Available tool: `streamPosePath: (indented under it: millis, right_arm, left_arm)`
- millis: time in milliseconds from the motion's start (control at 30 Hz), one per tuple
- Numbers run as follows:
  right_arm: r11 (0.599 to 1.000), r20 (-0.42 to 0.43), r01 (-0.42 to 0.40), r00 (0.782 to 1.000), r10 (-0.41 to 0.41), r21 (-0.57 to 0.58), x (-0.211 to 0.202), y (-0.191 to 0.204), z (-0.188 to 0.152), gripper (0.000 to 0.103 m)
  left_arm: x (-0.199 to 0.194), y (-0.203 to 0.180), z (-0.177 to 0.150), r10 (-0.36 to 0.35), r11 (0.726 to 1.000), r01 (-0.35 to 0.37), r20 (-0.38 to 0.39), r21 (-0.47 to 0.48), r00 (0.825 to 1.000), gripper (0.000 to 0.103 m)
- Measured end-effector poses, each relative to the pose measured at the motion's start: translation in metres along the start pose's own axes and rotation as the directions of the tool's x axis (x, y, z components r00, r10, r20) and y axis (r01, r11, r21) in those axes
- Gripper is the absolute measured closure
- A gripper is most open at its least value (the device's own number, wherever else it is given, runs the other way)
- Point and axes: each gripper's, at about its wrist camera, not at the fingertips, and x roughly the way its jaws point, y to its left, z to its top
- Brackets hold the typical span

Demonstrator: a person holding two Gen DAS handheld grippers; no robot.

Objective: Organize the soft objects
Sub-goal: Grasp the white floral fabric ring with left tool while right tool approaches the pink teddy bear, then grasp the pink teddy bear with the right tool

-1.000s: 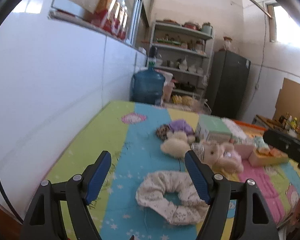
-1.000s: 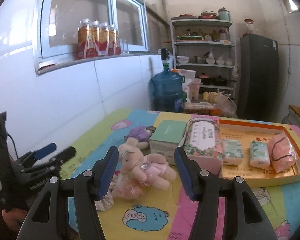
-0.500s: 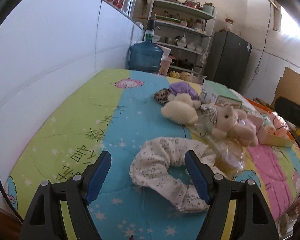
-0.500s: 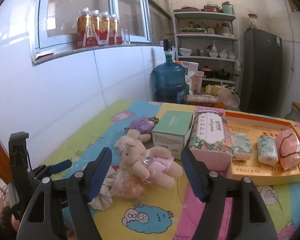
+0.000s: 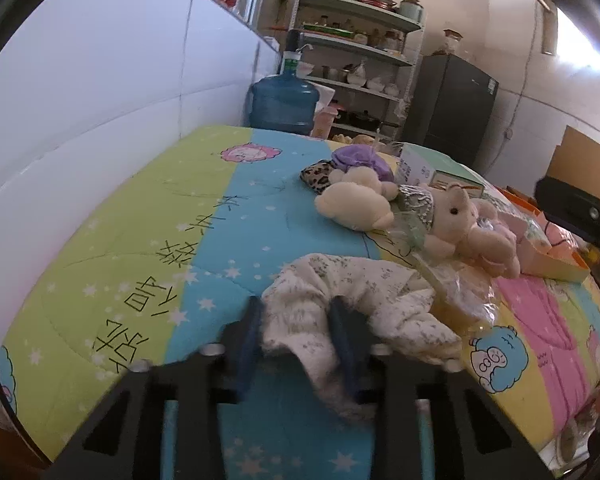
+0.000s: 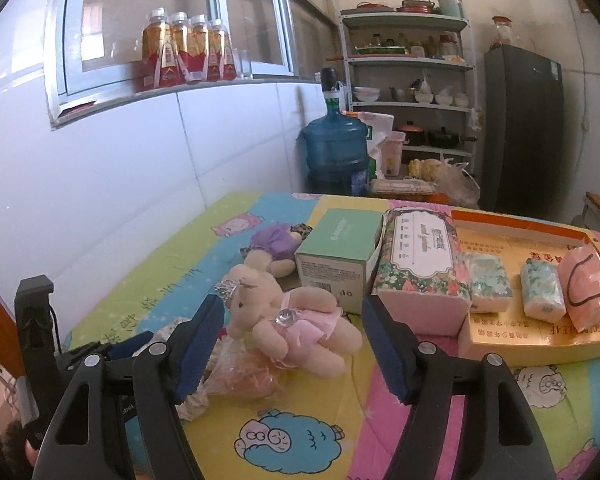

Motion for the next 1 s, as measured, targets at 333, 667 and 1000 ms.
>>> streamPosePath:
  millis: [333,667,1000]
  right_arm:
    - [1.000,-0.055,-0.011,0.998,0.010,-0.014,0.016,-0.007,-0.003,0.026]
    - [0.987,-0.167,-0.112,0.982,0.092,-0.118,0.050,-0.018,0.001,0.024]
    - [0.964,-0.223,-0.177,0.966,0.131,-0.199,0.073,-0.001,-0.003,0.028]
  left_arm:
    - [-0.019,0.013,0.016,-0.046,0.998,0.050,0.096,-0.044,0.994,0.090]
    - [-0.028,0.011,0.031,-0.053,0.998,0.057,0.140,-0.025,0.989,0.090]
    - [-0.019,0.013,0.032,-0.037,0.999,0.042,0.121,-0.035,0.992,0.090]
